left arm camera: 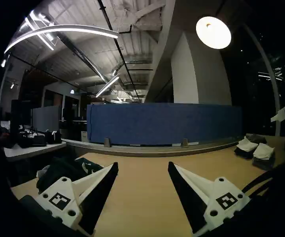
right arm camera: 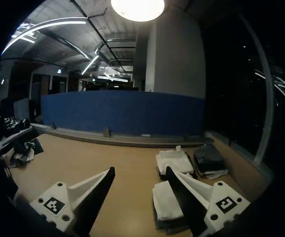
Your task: Fold towel
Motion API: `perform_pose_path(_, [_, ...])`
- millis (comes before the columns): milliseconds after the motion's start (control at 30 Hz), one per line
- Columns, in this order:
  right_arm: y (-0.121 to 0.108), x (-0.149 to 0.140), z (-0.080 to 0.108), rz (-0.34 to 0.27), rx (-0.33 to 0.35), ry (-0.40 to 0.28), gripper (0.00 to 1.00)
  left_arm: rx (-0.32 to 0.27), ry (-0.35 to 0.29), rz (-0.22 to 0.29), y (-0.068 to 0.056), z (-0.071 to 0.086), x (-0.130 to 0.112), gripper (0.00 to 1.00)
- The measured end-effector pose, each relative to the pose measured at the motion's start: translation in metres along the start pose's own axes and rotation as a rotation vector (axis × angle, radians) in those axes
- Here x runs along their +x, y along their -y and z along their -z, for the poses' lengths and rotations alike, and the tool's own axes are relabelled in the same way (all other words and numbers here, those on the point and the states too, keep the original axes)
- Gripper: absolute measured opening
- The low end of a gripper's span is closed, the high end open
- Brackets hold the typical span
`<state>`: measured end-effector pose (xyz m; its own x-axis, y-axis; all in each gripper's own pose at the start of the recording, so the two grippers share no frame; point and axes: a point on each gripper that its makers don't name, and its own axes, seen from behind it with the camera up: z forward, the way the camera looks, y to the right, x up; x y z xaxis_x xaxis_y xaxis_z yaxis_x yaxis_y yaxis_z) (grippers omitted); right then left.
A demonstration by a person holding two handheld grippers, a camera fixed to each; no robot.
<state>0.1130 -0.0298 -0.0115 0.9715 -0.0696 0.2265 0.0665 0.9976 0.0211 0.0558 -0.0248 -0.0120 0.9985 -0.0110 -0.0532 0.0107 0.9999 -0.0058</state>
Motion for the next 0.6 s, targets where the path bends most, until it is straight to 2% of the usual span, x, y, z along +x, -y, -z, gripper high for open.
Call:
perform_pose_path(200, [0.0,-0.004,-0.007,0.036,0.005,0.013,1.0,0.002,-0.003,-0.01,-0.007,-0.005,-0.014,0.93])
perform_pose_path(600, [0.011,-0.008,-0.019,0.061,0.028,0.021,1.0,0.001,0.002,-0.017,-0.019,-0.007,-0.036,0.93])
